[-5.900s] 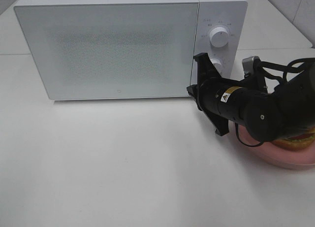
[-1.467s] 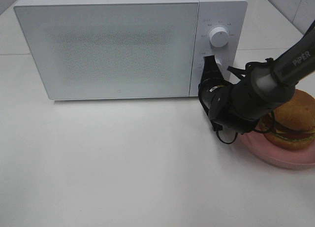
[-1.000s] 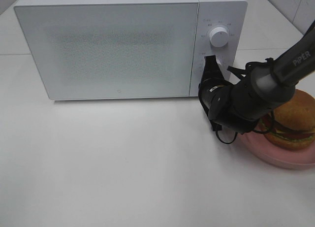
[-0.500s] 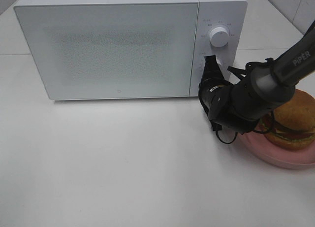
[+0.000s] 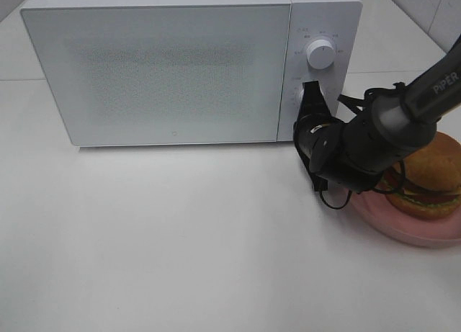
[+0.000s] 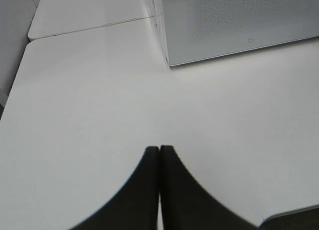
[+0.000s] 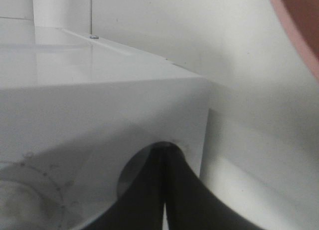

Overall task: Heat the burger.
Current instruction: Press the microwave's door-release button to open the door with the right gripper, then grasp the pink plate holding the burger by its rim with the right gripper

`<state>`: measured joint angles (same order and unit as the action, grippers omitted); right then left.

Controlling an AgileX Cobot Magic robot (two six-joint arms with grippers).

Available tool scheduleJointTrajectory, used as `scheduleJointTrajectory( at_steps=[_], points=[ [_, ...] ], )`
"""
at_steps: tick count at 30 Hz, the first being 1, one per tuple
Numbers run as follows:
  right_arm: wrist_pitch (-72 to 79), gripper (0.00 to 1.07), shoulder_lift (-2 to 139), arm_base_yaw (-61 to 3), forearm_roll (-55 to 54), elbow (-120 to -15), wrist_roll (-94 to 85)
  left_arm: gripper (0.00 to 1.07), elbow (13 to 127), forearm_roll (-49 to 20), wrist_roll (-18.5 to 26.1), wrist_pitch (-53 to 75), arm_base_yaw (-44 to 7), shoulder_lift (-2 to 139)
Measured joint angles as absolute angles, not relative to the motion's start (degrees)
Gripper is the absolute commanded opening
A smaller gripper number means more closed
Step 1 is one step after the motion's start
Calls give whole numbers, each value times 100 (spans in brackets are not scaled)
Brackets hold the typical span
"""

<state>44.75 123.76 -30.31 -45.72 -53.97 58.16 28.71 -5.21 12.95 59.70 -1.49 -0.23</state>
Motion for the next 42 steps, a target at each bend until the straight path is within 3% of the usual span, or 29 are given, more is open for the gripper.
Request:
scheduleJointTrajectory(
  at_steps=[25, 31, 42],
  points=[
    [3988, 0, 12204, -2991, -4624, -5512, 5884, 0, 2871, -521, 1295, 5970, -149, -23],
    [4354, 0, 12049, -3295, -4744, -5185, 5884, 0, 2871, -521, 1295, 5970, -149, -23],
    [4761, 2, 11602, -3661, -3690, -4756, 4807, 0, 2871, -521, 1295, 5970, -149, -23]
  ],
)
